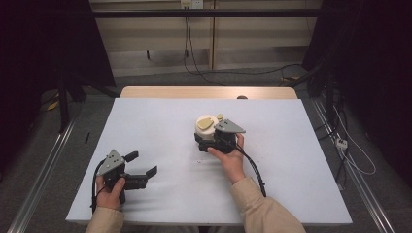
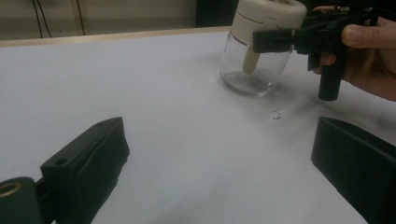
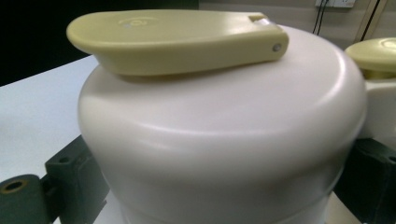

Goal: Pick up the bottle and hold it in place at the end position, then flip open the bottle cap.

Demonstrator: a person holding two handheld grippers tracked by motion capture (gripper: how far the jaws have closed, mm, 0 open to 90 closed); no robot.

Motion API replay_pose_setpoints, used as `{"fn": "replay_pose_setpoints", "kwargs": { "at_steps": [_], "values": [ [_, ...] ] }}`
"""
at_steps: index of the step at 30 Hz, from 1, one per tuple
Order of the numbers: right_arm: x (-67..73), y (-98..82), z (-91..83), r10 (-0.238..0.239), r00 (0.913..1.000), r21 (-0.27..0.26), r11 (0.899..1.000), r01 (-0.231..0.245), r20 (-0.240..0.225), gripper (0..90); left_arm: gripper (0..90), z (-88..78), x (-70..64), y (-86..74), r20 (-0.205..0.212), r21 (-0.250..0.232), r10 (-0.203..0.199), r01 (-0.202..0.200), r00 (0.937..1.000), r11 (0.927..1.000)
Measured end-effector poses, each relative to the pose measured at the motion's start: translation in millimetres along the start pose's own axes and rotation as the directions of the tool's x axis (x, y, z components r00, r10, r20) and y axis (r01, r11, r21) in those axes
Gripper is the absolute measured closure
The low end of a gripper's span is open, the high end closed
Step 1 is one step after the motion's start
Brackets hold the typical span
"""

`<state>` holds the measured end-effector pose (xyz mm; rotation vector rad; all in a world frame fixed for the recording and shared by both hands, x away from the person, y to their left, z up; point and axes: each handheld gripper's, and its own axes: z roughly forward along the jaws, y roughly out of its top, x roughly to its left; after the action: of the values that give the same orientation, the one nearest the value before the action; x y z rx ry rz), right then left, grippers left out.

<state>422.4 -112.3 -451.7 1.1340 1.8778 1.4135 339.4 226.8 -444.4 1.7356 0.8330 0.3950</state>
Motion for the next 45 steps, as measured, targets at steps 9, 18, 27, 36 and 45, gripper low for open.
{"fn": "replay_pose_setpoints", "kwargs": {
  "at_steps": [9,18,27,36,45],
  "values": [
    [-3.3,0.3,0.9,0.018,0.9998,0.023,1.0,-0.018,-0.004,5.3,3.3,0.4,0.6,-0.4,-0.001,0.005,-0.001,0.001,1.0,1.0],
    [-3.5,0.0,1.3,-0.015,0.9998,0.049,0.999,0.015,-0.01,5.3,3.2,0.6,1.5,-0.6,-0.007,-0.003,-0.01,0.01,0.9999,0.9999],
    [-3.3,-0.1,1.3,-0.016,0.9998,0.051,0.999,0.017,-0.009,5.3,3.2,3.1,2.0,0.4,-0.007,-0.001,-0.007,0.007,1.0,1.0],
    [-3.1,-1.1,1.5,-0.006,1.0,0.051,0.999,0.006,-0.006,5.2,3.2,5.2,1.0,2.5,-0.009,-0.002,-0.006,0.006,0.9999,1.0],
    [-5.8,-2.9,2.7,0.036,0.9991,0.053,0.998,-0.035,-0.022,4.4,3.2,6.9,2.0,3.1,-0.012,-0.003,-0.004,0.004,0.9999,1.0]
  ]
}}
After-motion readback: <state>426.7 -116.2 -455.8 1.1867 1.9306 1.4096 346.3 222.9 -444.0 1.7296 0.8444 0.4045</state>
